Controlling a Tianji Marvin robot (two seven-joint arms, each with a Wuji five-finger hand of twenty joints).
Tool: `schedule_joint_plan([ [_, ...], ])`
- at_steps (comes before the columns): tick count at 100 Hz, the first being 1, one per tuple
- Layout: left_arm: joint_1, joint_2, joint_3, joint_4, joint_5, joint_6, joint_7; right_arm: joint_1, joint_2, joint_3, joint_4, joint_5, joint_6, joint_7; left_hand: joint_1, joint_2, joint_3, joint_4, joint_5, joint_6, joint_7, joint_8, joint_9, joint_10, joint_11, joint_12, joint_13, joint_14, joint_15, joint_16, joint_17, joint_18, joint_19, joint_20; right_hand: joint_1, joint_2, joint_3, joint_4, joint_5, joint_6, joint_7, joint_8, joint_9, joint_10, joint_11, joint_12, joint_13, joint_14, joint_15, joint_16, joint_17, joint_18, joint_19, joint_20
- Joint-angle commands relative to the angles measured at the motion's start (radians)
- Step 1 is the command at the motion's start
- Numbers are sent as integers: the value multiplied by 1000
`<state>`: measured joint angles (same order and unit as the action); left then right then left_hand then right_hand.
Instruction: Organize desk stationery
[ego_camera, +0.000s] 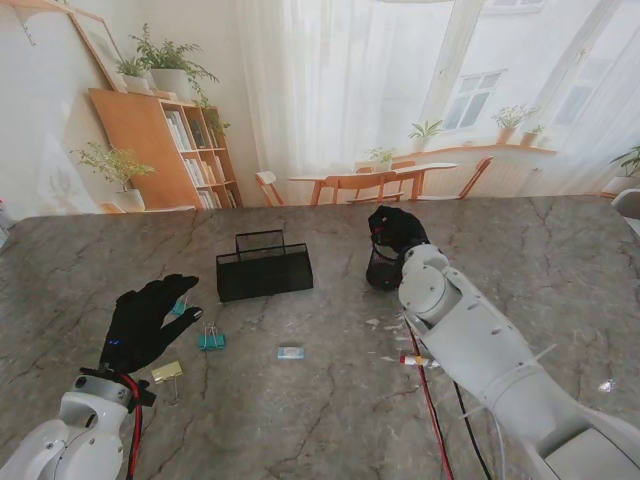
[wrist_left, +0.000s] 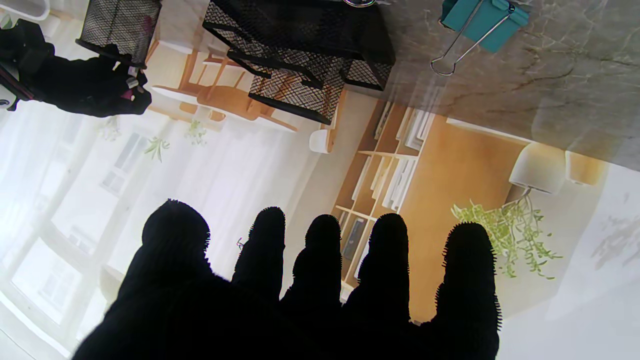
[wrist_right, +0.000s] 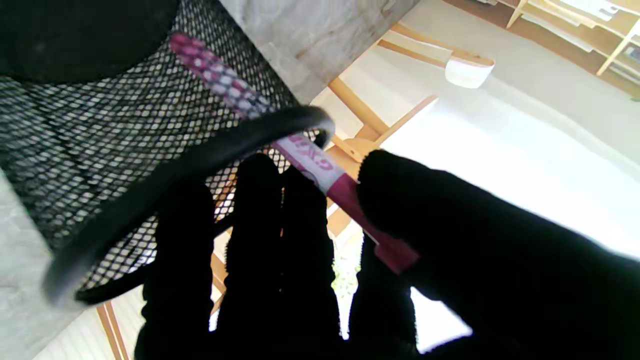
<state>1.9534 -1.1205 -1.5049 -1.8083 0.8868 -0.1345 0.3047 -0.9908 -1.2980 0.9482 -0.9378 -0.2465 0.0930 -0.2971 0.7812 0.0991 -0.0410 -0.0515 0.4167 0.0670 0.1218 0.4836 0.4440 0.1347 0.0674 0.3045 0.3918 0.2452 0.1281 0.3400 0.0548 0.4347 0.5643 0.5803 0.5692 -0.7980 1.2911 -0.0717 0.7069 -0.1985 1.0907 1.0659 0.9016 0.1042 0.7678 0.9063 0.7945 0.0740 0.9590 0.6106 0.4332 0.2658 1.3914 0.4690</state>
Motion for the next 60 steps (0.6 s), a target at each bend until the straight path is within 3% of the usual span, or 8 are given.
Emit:
schedule_joint_plan([
  [1, 3, -1, 4, 2, -2, 3, 0, -8, 6, 4, -7, 10, -10, 24, 17, 65, -3, 3, 5, -9, 0, 9, 7, 1, 0, 4, 11, -2, 10, 11, -6, 5, 18, 31, -14, 56, -50, 31, 9, -41, 33, -2, -18, 10, -26, 22, -26, 1, -13, 18, -22, 2, -17, 32],
  [50, 5, -2, 4, 2, -3, 0, 10, -20, 30, 14, -58, -6, -36, 76, 50, 84, -7, -2, 8, -11, 1, 10, 29, 4, 7, 7, 14, -4, 11, 12, -4, 3, 20, 31, -23, 81, -112, 46, -110, -25, -49, -25, -120, 16, -88, 14, -99, 5, -39, 36, -104, 17, -48, 61],
  [60, 6, -2, 3, 1, -2, -1, 13, -20, 35, 16, -58, -10, -50, 87, 53, 86, -7, -1, 10, -10, 1, 10, 22, 3, 3, 7, 16, -5, 12, 12, -3, 4, 22, 31, -24, 81, -112, 48, -177, -18, -100, -60, -191, 16, -125, -66, -157, 4, -71, 51, -169, 15, -106, 106],
])
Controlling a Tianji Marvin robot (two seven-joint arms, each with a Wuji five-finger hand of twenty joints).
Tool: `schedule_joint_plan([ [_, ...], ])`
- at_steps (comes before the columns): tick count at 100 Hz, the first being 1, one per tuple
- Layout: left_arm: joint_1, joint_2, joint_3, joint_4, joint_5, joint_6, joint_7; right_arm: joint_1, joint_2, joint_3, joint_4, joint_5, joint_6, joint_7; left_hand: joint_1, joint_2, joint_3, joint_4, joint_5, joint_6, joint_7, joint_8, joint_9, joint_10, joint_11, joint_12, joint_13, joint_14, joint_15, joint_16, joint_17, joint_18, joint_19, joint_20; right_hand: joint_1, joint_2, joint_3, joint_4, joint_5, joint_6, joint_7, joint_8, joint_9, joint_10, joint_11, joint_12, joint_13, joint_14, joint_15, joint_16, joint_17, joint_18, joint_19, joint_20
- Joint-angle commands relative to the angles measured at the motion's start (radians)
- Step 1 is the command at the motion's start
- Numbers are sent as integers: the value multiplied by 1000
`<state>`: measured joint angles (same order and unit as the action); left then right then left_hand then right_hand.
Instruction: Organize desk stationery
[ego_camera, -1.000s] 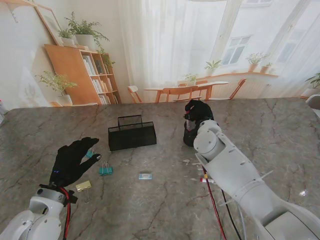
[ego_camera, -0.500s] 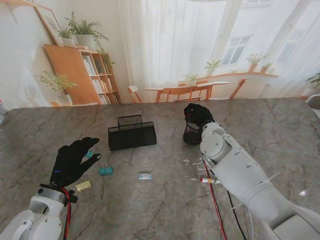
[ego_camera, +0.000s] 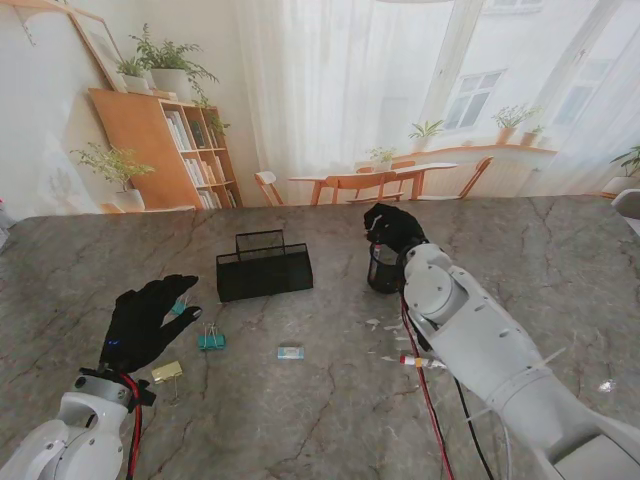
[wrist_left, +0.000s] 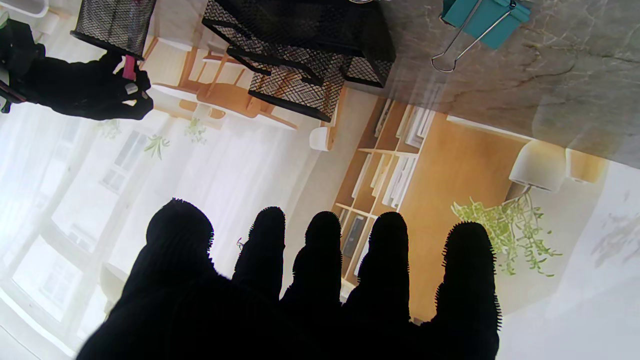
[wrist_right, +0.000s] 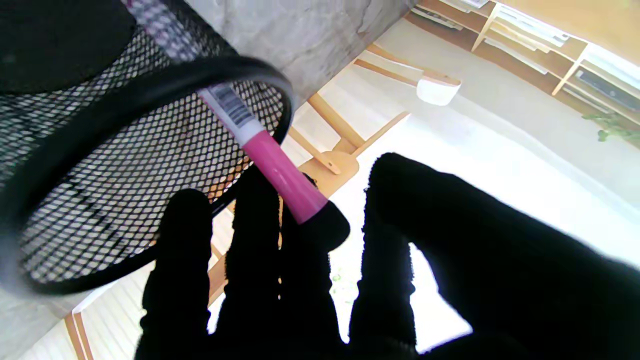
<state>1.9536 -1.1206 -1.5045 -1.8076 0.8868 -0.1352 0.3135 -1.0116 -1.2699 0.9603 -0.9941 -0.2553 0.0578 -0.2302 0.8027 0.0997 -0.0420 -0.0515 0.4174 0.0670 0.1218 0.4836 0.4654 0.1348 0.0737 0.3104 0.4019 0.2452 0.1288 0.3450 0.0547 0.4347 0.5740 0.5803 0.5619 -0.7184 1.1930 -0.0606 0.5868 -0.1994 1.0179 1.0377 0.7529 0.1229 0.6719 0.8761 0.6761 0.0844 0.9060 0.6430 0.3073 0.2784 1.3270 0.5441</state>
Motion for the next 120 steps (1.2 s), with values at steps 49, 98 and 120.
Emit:
schedule_joint_plan([
  [49, 8, -2, 2, -3, -3, -2, 3, -29, 38, 40, -106, -5, -82, 89, 29, 85, -9, -2, 7, -11, 1, 10, 4, 3, -2, 2, 6, -6, 11, 8, -3, 2, 14, 30, -105, 351, -514, 134, -129, 72, -514, -139, -164, 7, -334, -167, -165, 1, -204, -13, -163, 8, -171, 78],
  [98, 10, -3, 0, -4, -4, -7, 7, -173, 136, 210, -382, -178, -269, 235, 20, 82, -7, -1, 7, -10, 1, 11, -12, -2, -6, 0, 4, -6, 10, 8, -4, 3, 13, 30, -185, 422, -626, 44, -221, 121, -761, -336, -263, -26, -543, -357, -262, 2, -678, -245, -296, -51, -432, -119],
  [120, 11, -4, 0, -4, -8, -12, 11, -303, 198, 336, -516, -325, -420, 370, 19, 82, -7, -1, 8, -11, 1, 11, -13, 0, -6, 0, 5, -4, 11, 8, -3, 3, 13, 30, -219, 444, -650, 33, -294, 169, -812, -355, -337, -16, -569, -396, -325, 0, -777, -274, -355, -89, -537, -173],
])
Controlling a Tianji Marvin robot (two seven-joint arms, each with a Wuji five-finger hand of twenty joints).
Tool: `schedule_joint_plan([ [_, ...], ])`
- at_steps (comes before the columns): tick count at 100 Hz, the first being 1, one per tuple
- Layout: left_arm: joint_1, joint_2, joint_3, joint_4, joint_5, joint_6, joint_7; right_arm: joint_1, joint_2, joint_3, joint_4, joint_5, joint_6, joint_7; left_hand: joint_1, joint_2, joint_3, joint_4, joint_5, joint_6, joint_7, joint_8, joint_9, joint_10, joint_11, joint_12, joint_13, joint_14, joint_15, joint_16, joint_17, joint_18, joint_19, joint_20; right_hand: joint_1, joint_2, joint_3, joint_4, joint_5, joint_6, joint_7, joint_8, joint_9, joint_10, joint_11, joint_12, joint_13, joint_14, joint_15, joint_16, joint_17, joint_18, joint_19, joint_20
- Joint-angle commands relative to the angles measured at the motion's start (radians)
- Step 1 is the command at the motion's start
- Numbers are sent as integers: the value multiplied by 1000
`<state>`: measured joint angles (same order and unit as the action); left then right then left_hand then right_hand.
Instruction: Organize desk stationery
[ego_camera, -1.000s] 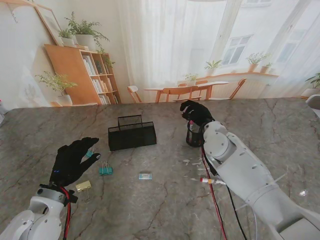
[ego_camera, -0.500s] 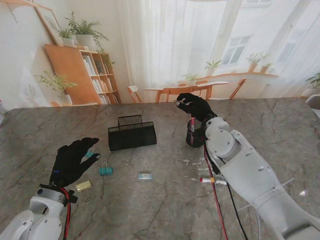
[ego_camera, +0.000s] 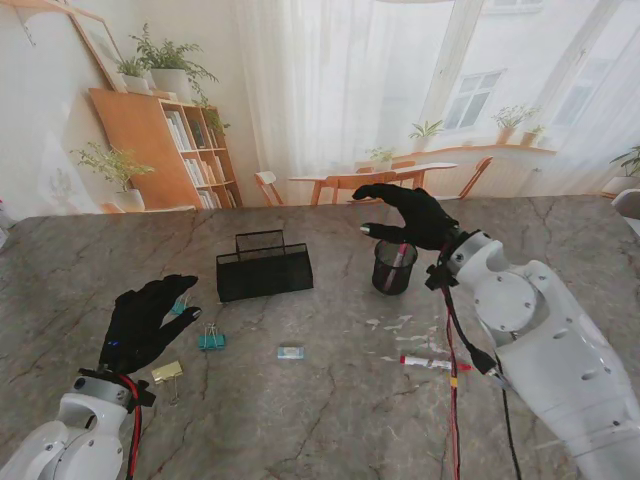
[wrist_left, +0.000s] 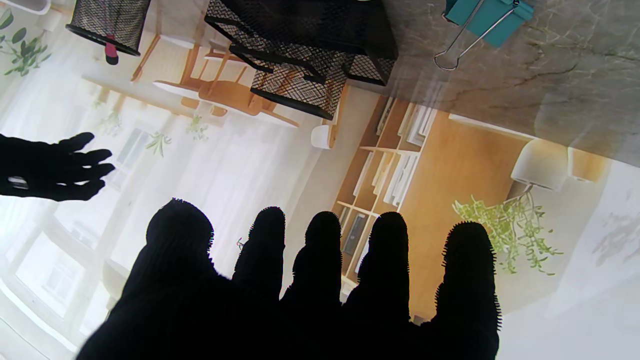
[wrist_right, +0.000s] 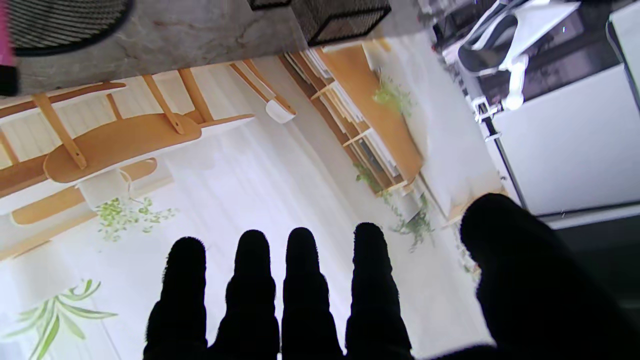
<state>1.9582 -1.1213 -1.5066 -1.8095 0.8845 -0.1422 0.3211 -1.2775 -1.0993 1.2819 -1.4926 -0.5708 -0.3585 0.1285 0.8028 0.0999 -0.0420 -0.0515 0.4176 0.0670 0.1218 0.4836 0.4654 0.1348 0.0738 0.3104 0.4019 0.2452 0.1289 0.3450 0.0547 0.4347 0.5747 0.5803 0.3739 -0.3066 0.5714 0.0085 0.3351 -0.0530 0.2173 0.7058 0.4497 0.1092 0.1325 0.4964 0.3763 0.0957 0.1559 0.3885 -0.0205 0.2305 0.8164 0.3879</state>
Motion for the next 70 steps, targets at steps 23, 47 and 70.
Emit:
schedule_joint_plan([
  [23, 8, -4, 2, -4, -8, -9, 3, -187, 62, 129, -110, -210, -131, 50, 19, 81, -6, -1, 7, -9, 1, 11, -13, 0, -6, 0, 4, -3, 10, 8, -4, 3, 12, 30, -62, 31, -43, -45, -41, 77, -8, -9, -25, 36, 5, 12, 0, 27, -20, 26, -9, -20, 18, 33],
  [47, 6, -3, 4, -3, -8, -11, -2, -323, 75, 191, -139, -419, -189, -12, 19, 81, -7, -1, 7, -11, 1, 11, -13, -1, -6, 0, 4, -5, 11, 8, -3, 2, 13, 31, -40, -2, -27, -45, 14, 177, 29, 44, 31, 64, 69, 139, 3, 45, 192, 145, 20, 6, 178, 107],
  [70, 4, -1, 7, -3, -8, -9, -10, -411, 92, 209, -139, -575, -214, -44, 20, 82, -7, -1, 7, -10, 1, 11, -13, -2, -6, 0, 6, -5, 11, 9, -3, 1, 14, 31, 5, -38, -15, -41, 64, 237, 42, 73, 47, 85, 133, 237, -28, 50, 398, 165, 27, 16, 241, 95],
])
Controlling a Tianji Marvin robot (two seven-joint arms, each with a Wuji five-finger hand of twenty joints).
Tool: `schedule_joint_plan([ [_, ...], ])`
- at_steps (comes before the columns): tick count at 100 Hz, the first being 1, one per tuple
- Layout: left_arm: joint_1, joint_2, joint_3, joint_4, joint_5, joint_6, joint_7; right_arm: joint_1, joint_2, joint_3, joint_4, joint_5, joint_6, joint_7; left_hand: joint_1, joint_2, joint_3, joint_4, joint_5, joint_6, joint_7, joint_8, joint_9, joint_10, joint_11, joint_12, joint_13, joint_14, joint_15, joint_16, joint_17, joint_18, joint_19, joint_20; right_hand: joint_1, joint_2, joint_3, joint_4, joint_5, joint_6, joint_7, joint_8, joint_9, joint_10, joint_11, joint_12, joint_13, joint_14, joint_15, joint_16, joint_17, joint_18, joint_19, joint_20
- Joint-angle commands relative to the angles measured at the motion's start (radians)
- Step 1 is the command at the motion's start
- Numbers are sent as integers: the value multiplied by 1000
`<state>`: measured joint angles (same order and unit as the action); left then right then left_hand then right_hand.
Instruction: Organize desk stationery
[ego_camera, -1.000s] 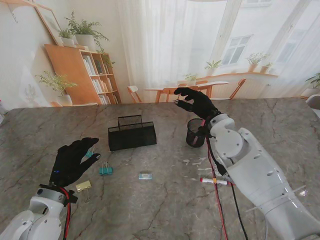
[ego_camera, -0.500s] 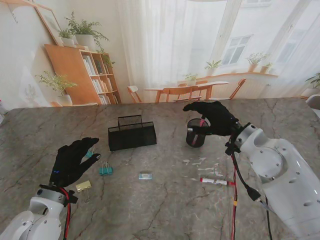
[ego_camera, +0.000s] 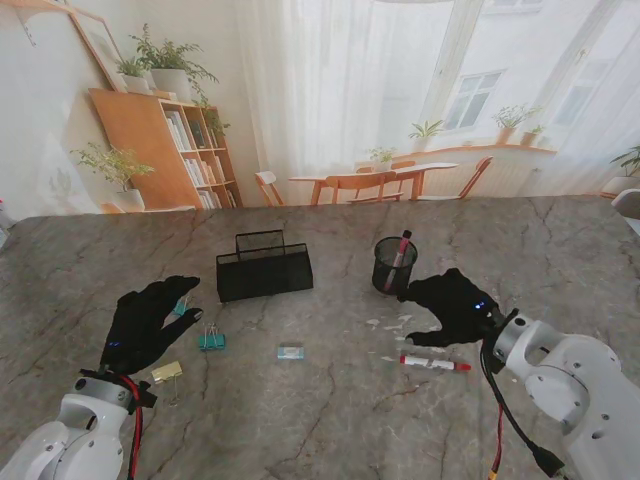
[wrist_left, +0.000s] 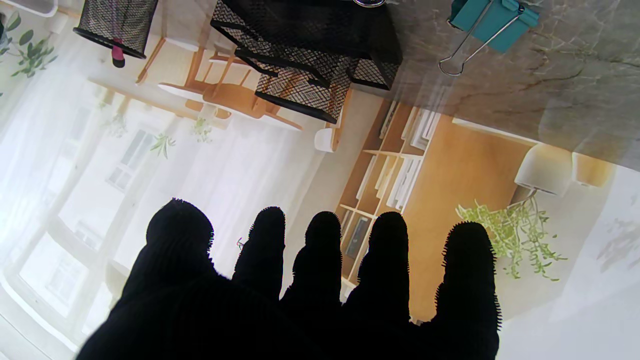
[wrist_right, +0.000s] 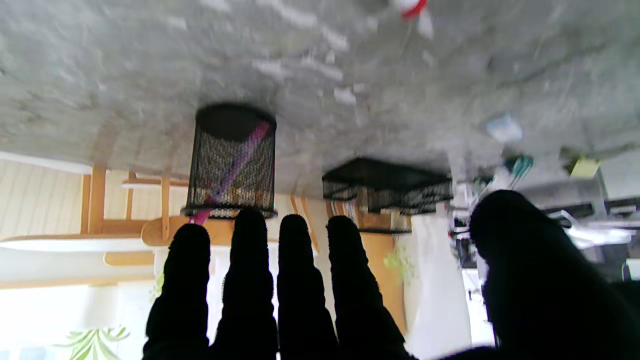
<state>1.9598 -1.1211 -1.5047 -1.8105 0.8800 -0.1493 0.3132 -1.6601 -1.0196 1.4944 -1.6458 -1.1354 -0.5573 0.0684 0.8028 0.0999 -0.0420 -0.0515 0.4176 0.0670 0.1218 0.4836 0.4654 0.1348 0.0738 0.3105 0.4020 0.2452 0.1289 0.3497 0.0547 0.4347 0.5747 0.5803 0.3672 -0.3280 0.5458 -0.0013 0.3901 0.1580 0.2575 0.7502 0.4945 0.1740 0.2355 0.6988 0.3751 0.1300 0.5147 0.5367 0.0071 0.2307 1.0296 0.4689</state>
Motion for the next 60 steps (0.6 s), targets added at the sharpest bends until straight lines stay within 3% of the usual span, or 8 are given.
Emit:
schedule_joint_plan([
  [1, 3, -2, 5, -2, -4, -2, -2, -31, 13, -4, 14, -18, -17, 15, 21, 82, -6, -1, 7, -9, 1, 11, -12, -1, -6, 0, 6, -5, 11, 4, -3, 1, 13, 31, 14, -18, 11, -31, 11, 28, 3, 30, 3, 23, 32, 38, -27, 16, 44, 17, 0, 17, 29, 14],
  [18, 0, -1, 8, -1, -6, -1, -7, -58, 26, -23, 21, -121, -15, -5, 21, 82, -7, -1, 7, -10, 1, 11, -13, 0, -6, 0, 5, -7, 11, 4, -3, 2, 14, 31, 65, -45, 22, -24, 36, 64, 10, 46, -2, 61, 96, 104, -32, 39, 135, 28, -1, 42, 83, -1],
  [30, -1, -1, 9, -1, -8, -2, -7, -58, 39, -58, 38, -229, 21, -80, 20, 81, -7, -1, 8, -10, 1, 11, -12, -1, -6, 0, 7, -4, 12, 5, -3, 3, 14, 31, 117, -60, 30, -11, 55, 104, 26, 71, -9, 103, 188, 155, -17, 69, 242, 41, 19, 94, 178, -9],
  [60, 2, -3, 8, -4, -9, 4, 0, -34, 49, -128, 68, -292, 107, -71, 20, 81, -7, -1, 7, -10, 1, 11, -13, -2, -6, 0, 6, -4, 11, 5, -3, 4, 15, 31, 204, -116, 66, 18, 74, 146, 47, 124, -45, 154, 368, 183, -15, 105, 362, 39, 32, 135, 264, -18],
])
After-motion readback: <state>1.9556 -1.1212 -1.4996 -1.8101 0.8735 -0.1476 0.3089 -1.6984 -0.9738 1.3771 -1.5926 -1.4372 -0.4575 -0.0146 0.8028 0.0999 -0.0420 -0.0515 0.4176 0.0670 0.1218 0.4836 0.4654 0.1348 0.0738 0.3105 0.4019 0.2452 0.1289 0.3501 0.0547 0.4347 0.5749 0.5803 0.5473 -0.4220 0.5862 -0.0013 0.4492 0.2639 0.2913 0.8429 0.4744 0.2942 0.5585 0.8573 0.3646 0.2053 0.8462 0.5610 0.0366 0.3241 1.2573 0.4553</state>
